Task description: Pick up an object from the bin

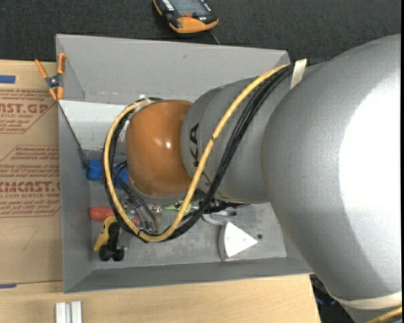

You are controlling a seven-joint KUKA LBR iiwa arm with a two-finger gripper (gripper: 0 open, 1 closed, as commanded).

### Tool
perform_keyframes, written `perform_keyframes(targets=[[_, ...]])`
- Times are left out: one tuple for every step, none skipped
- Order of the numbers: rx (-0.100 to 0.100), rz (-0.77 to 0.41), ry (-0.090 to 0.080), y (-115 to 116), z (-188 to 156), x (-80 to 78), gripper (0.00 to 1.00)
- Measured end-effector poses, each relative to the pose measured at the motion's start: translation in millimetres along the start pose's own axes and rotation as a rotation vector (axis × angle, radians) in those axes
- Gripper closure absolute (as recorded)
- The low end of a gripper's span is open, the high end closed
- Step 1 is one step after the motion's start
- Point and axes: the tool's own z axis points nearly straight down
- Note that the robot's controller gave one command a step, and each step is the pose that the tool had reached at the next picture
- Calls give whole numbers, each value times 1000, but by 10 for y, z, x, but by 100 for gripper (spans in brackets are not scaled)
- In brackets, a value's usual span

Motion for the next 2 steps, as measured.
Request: perform_keyframes(targets=[[1,0,2,-2,-50,6,100],[0,0,2,-2,-176,6,100]])
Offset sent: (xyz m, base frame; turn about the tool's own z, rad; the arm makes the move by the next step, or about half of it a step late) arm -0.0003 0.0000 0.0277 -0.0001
